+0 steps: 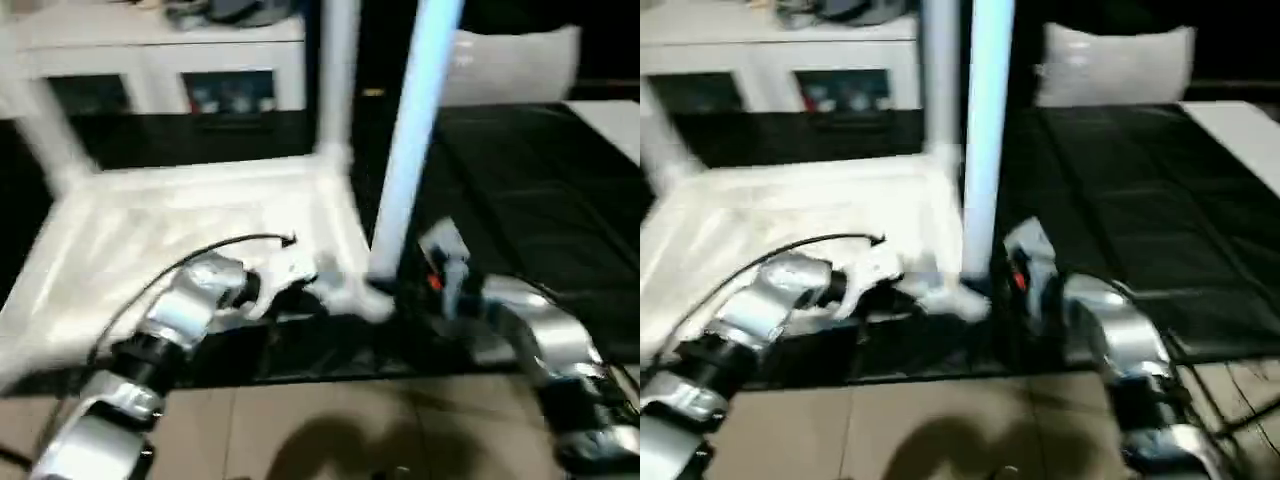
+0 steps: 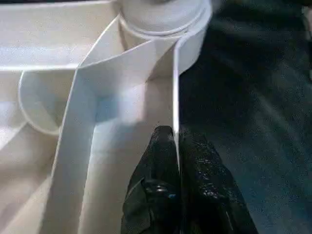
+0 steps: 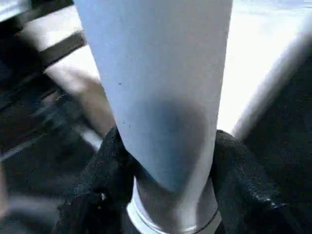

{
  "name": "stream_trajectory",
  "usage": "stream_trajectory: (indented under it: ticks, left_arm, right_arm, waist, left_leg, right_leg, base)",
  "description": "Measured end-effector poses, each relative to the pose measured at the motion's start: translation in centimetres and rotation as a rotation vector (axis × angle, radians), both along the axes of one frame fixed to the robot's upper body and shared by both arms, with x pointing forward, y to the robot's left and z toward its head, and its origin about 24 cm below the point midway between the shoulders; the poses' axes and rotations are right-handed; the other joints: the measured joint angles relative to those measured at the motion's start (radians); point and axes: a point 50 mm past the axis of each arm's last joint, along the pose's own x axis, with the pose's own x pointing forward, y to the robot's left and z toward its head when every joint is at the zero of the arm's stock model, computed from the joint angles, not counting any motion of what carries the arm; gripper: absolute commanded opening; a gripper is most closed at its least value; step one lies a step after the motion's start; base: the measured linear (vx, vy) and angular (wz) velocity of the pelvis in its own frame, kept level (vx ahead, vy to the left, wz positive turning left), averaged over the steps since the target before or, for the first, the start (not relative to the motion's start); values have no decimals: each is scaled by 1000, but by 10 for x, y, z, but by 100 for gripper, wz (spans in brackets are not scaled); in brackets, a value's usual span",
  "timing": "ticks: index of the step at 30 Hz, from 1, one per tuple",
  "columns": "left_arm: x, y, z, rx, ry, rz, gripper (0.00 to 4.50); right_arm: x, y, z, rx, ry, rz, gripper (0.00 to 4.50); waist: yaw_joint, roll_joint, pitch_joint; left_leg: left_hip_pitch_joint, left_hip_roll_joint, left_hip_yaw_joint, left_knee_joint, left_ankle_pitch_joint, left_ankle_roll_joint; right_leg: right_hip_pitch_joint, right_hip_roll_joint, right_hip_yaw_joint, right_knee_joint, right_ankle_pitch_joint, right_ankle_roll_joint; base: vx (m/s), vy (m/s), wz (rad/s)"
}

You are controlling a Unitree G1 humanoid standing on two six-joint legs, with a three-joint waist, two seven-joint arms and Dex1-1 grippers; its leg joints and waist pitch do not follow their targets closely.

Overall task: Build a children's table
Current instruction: Rotate leg to tighten

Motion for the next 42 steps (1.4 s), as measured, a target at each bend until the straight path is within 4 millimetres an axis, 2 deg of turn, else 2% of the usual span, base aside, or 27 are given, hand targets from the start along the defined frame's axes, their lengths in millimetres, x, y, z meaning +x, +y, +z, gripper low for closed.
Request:
stream_trajectory:
  ticks: [1,3,6,8,12,17,21,29,32,35,41,42]
  left_arm:
    - [1,-4,0,-7,-4,26,0]
    - [2,-14,-1,-21,-16,71,0]
    - [3,-19,-1,-26,-34,110,0]
    - [4,-19,0,-20,-43,115,0]
    - [3,-21,1,-15,-54,96,0]
    - [2,-17,2,0,-81,51,0]
    - [1,-9,3,21,-94,-35,0]
    - [4,11,6,78,-107,-161,0]
    - [-1,18,7,97,-100,-272,0]
    - [-6,24,8,106,-72,-363,0]
    - [-13,19,9,107,-71,-487,0]
    - [-13,19,9,108,-73,-493,0]
  right_arm:
    - [4,2,0,-9,-6,-41,196]
    - [10,3,1,-32,-17,-113,196]
    - [14,7,1,-33,-30,-168,196]
    - [15,7,1,-19,-35,-179,250]
    - [12,5,-1,-9,-30,-170,286]
    - [8,-3,-2,-1,-27,-119,336]
    - [-7,-23,0,-20,-47,36,362]
    - [-23,-51,4,-65,-17,205,437]
    - [-33,-62,12,-95,-27,310,437]
    - [-37,-57,13,-96,-26,405,437]
    - [-39,-45,11,-81,-14,502,390]
    - [-38,-42,12,-79,-17,523,369]
  waist:
    - [-8,0,0]
    - [-12,0,0]
    - [-9,1,-1]
    - [-7,1,-1]
    - [-3,1,0]
    - [12,1,0]
    - [33,3,1]
    - [37,3,1]
    - [47,2,1]
    - [55,2,1]
    - [77,2,1]
    - [79,2,1]
  left_leg:
    - [-1,0,0,0,0,0]
    - [-1,0,-1,0,0,0]
    - [-2,0,-2,-3,0,0]
    - [-3,0,-2,-5,0,0]
    - [-4,0,-2,-5,0,0]
    - [-4,0,-2,-5,0,0]
    - [-5,0,-2,-5,0,0]
    - [-4,0,-2,-5,0,0]
    - [-4,0,-2,-6,0,1]
    - [-5,0,-2,-6,-1,1]
    - [-4,0,0,-5,-1,1]
    - [-4,0,0,-5,-1,1]
  right_leg:
    - [0,0,0,-1,0,0]
    - [0,0,0,0,0,0]
    - [0,1,-1,0,0,0]
    - [0,1,-2,0,-1,1]
    - [-1,1,-2,-1,-1,1]
    - [-1,1,-2,-1,-1,1]
    - [0,0,-2,-3,-1,1]
    - [0,0,-2,-3,0,0]
    - [0,0,-2,-3,-1,1]
    - [0,0,-2,-3,-1,1]
    - [0,-1,-1,-3,-1,1]
    - [0,-1,-1,-2,-1,1]
  base:
    - [0,0,0]
    - [0,0,0]
    - [0,0,0]
    - [0,0,0]
    - [0,0,0]
    - [0,0,0]
    - [0,0,0]
    - [0,0,0]
    - [0,0,0]
    - [0,0,0]
    - [0,0,0]
    - [0,0,0]
